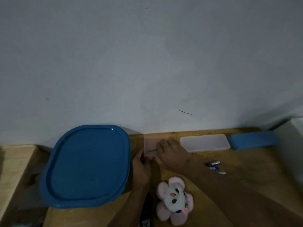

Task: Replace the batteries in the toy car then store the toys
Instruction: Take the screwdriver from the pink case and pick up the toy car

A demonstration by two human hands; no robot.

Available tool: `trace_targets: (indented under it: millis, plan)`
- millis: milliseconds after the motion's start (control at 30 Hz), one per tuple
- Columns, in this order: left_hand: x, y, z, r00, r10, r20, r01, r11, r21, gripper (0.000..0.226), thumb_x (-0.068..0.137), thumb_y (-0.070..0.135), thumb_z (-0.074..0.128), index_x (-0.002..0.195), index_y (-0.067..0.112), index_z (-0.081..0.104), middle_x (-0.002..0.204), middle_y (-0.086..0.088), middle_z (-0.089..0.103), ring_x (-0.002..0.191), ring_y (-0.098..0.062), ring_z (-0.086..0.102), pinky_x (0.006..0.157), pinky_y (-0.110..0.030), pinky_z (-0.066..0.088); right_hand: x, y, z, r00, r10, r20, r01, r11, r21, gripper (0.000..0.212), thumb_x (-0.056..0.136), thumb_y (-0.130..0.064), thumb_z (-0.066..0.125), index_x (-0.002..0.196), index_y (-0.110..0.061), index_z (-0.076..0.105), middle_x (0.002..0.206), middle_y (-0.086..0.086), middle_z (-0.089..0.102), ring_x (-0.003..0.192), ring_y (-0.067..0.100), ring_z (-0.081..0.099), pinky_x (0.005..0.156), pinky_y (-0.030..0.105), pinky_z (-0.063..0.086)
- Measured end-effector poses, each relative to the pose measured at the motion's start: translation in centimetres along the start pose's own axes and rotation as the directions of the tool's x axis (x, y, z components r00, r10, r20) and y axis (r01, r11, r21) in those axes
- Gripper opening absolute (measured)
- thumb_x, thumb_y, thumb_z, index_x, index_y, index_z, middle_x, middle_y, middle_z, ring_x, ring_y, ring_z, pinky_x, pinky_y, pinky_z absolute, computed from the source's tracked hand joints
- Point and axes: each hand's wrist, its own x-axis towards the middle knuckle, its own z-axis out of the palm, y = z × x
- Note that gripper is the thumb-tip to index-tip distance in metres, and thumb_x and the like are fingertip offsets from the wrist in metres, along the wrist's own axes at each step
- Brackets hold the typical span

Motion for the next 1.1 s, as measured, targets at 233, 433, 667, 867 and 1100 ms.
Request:
trace_targets:
  millis: [233,433,667,867,1100]
  plan:
    - [0.4,-0.7,-0.1,1.0,0.024,0.004,-0.024,0.999,-0.023,0.02,0.087,-0.007,0.057,0.098,0.004,0.071,0.088,-0.005,0.074,0.082,-0.016,0.07,0.066,-0.012,0.05,-0.3,0.1,-2.0,0.959,-0.239,-0.154,0.158,0.899,-0.409,0.03,0.073,-0.026,0.074,0.082,0.002,0.073,0.069,0.022,0.069,0.052,0.031,0.062,0.04,0.031,0.047]
    - [0.2,-0.3,-0.3,1.0,0.01,0.014,-0.01,0.999,-0.053,0.02,0.088,-0.008,0.056,0.092,0.005,0.071,0.085,0.0,0.073,0.075,-0.001,0.068,0.067,-0.01,0.051,-0.3,-0.1,-0.9,0.952,-0.212,-0.219,0.132,0.934,-0.331,0.045,0.071,-0.032,0.075,0.093,0.007,0.071,0.077,0.026,0.071,0.057,0.035,0.067,0.036,0.033,0.049]
    - [-0.2,0.1,-0.4,0.997,0.067,0.029,-0.071,0.987,0.141,0.009,0.089,0.008,0.061,0.092,0.011,0.068,0.081,0.002,0.07,0.072,0.0,0.062,0.057,-0.006,0.044,0.2,1.5,-1.1,0.972,-0.117,-0.205,0.13,0.99,0.051,0.035,0.081,-0.031,0.062,0.094,0.001,0.063,0.077,0.021,0.066,0.065,0.034,0.064,0.045,0.039,0.054]
    - [0.4,-0.7,-0.3,0.993,0.115,-0.035,-0.1,0.955,0.279,0.017,0.096,0.011,0.053,0.089,0.007,0.068,0.063,0.0,0.062,0.054,-0.004,0.053,0.05,-0.01,0.035,-1.0,3.3,-2.7,0.952,0.14,-0.271,0.025,0.85,0.527,0.038,0.097,-0.031,0.041,0.118,-0.005,0.059,0.115,0.016,0.063,0.105,0.031,0.058,0.088,0.04,0.048]
    - [0.0,-0.6,-0.2,0.992,0.122,-0.034,-0.107,0.952,0.288,0.027,0.093,0.008,0.057,0.068,0.01,0.069,0.059,0.007,0.06,0.054,-0.003,0.054,0.052,-0.009,0.035,1.4,2.7,-3.6,0.561,0.821,0.107,-0.317,0.094,0.944,0.03,0.086,-0.033,0.067,0.103,-0.008,0.061,0.087,0.0,0.061,0.085,0.02,0.061,0.071,0.025,0.043]
